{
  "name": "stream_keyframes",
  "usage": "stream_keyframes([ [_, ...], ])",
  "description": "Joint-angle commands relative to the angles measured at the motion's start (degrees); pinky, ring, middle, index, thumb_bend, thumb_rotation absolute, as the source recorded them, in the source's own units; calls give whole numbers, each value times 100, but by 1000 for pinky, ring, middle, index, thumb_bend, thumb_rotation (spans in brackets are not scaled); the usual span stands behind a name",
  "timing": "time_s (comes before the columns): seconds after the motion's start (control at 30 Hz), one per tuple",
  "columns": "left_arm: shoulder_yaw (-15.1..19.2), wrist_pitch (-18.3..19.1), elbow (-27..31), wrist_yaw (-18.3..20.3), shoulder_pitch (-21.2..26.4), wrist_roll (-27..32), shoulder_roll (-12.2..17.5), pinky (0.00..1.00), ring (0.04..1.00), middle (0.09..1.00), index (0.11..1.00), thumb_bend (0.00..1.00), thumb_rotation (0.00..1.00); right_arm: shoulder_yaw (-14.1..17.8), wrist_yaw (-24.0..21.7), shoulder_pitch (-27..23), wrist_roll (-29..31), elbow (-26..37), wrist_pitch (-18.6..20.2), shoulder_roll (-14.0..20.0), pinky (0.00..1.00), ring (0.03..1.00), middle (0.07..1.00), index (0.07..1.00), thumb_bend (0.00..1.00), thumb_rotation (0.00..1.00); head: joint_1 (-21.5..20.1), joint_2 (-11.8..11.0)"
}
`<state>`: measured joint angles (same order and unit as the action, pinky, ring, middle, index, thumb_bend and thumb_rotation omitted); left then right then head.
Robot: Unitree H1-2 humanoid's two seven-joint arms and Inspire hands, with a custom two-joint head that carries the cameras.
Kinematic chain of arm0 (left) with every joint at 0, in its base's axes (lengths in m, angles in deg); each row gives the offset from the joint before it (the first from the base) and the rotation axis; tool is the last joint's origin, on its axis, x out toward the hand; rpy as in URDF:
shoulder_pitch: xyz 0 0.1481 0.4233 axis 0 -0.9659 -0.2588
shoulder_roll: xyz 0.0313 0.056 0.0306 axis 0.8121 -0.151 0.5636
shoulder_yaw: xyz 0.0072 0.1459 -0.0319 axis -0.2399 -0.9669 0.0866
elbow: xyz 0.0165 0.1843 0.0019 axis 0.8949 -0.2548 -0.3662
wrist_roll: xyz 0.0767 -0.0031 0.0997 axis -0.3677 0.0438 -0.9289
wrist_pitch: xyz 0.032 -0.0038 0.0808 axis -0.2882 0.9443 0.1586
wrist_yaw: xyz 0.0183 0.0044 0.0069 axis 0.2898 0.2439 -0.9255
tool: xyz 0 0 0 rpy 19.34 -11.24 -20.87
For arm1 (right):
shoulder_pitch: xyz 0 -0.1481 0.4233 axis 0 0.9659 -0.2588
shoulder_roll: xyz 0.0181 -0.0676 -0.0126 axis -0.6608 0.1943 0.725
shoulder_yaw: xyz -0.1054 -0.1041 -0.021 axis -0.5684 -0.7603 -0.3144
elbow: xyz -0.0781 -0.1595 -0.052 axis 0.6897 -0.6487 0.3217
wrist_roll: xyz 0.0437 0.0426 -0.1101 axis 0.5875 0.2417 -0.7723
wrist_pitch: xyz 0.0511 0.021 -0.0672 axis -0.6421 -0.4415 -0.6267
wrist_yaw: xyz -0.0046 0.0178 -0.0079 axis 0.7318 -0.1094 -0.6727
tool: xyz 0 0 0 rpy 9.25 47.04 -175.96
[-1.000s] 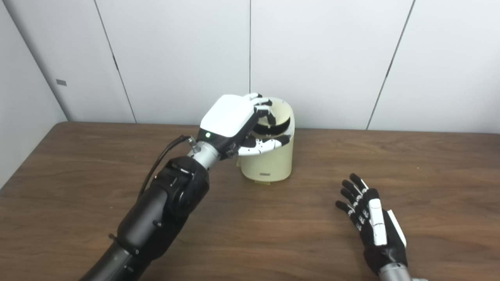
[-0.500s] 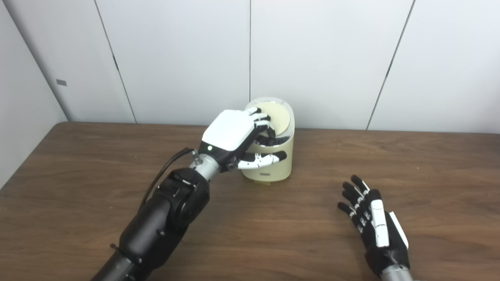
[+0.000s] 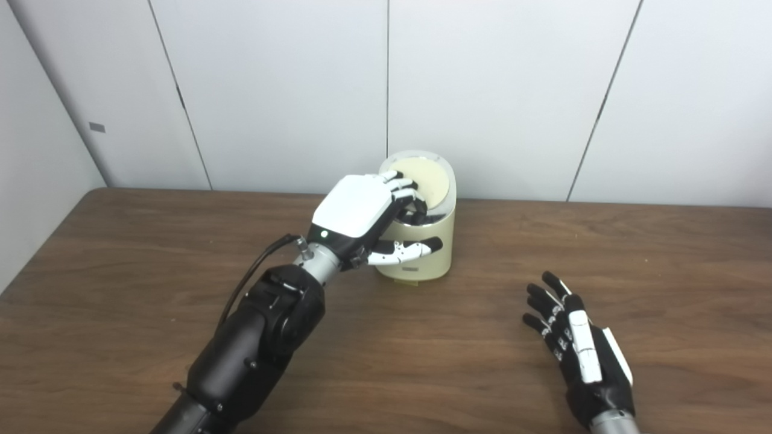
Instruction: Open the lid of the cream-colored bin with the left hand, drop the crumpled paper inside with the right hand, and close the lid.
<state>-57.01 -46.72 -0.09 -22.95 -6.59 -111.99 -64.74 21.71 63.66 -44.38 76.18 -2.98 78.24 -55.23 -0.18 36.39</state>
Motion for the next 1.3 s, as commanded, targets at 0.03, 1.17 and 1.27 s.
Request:
stream_keyframes([
  [0.03,23,96,-173,94,161,-37,10,847,904,847,802,576,781,-24,-48,-69,-23,89,-203,41,836,902,868,917,555,892,-7,4],
  [1.17,-30,132,-203,474,226,-78,84,771,820,757,830,568,697,-77,70,-97,-366,317,-125,59,772,859,860,947,518,752,-46,164],
  [1.27,-40,135,-182,569,180,24,69,755,813,755,835,571,685,-70,75,-83,-360,381,-67,50,788,868,864,948,535,746,-50,195],
])
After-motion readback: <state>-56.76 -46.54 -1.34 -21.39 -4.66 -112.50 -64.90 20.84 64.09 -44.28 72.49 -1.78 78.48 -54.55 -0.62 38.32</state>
